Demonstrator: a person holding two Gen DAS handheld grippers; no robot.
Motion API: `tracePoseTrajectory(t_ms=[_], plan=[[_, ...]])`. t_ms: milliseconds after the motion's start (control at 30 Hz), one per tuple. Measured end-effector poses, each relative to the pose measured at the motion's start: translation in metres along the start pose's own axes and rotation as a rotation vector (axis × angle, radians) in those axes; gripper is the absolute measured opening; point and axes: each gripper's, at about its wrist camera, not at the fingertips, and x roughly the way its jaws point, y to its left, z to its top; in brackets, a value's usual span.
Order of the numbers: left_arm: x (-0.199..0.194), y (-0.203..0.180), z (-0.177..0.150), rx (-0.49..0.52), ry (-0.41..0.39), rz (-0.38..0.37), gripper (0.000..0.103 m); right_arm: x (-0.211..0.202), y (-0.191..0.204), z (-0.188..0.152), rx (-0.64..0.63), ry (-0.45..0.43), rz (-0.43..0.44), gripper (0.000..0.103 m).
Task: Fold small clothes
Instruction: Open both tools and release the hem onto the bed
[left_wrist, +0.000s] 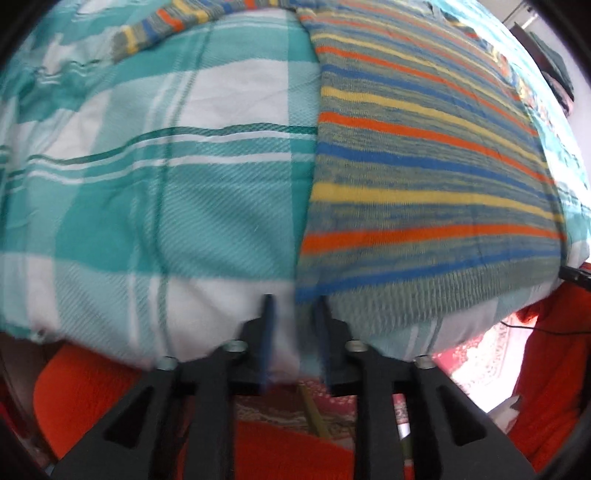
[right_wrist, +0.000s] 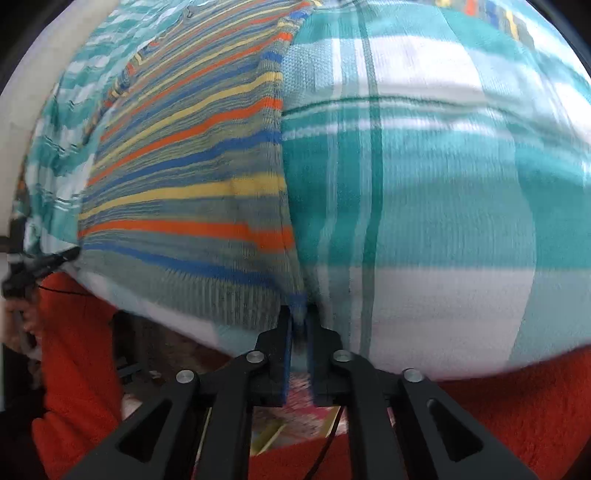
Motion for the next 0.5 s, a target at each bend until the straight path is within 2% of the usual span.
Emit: tracePoseTrajectory(t_ms=[33,100,133,167,200,300,333,433,500], plan=[[-0.01,0.002,-0.008,-0.01,-0.021,-0.001,0.041,-0.004,-0.004,-0.004,0.02,0.013,0.02,0.033],[-0.035,0.007,-0.018,-0.027,-0.085,0.019,0.055,-0.022,-0.015,-0.011,0.063,-0.019,0.031,0.046],[-0.045,0.008,-0.02,-0.034,-0.12,0.033,0.058,-0.038,-0.019,-0.012,0.077,-0.054,0.021,0.046],[-0.062,0.009,-0.02,-0.048,-0.189,0.058,0.067,-0.048,-0.02,-0.011,0.076,-0.079,0.005,0.046],[-0.07,0.009,-0.019,-0.055,-0.225,0.067,0.073,-0.064,-0.017,-0.007,0.059,-0.12,-0.026,0.046],[-0.089,-0.009,0.0,-0.065,-0.363,0.06,0.082,-0.096,0.012,0.015,-0.057,-0.246,-0.103,0.046],[-0.087,-0.019,0.007,-0.061,-0.376,0.048,0.083,-0.101,0.025,0.025,-0.096,-0.283,-0.105,0.046],[-0.067,-0.054,0.028,-0.025,-0.416,0.008,0.083,-0.091,0.059,0.057,-0.164,-0.362,-0.038,0.047],[-0.04,-0.081,0.035,0.001,-0.427,0.047,0.084,-0.069,0.07,0.072,-0.189,-0.368,0.006,0.047]])
